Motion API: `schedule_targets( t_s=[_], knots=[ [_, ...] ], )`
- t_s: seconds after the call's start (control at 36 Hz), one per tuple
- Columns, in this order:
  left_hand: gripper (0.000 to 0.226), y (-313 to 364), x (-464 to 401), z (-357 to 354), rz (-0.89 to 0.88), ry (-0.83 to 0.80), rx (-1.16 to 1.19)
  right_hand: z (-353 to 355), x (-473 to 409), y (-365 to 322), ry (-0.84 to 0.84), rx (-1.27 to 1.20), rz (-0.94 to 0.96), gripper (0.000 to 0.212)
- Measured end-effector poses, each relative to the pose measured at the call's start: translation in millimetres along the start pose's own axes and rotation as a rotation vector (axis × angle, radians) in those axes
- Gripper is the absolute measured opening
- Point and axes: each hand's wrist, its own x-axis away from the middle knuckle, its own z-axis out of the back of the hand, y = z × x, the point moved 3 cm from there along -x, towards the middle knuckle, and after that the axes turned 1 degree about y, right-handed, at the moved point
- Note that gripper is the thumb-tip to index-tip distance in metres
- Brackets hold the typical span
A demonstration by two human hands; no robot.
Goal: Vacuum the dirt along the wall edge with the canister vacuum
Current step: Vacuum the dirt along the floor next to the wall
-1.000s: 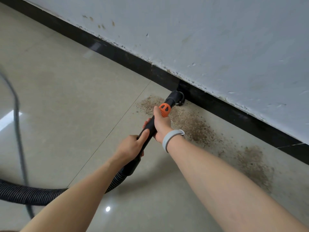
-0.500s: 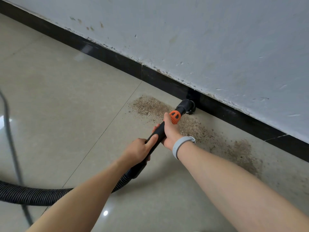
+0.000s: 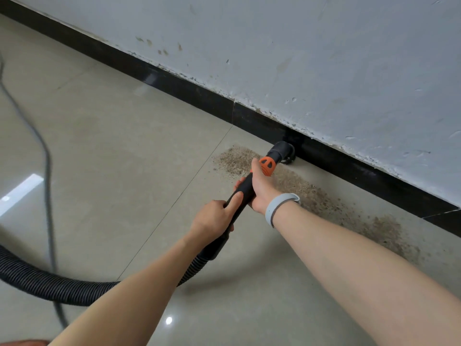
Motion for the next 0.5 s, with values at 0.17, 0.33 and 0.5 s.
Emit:
schedule_targets(
  t_s=[0.17,0.33,0.5],
  knots=[
    [0.069,-27,5,47,0.04,0.166,0.084,-62,8,10,-0.129,0.009,0.037,0.037],
    [0.069,-50,8,83,0.084,0.287,0.099,-106,15,22,-0.275,0.006,-0.023,0.029],
    [0.076,-60,6,93,0.124,0.241,0.05,-114,15,28,-0.265,0.088,-0.035,0.031]
  ],
)
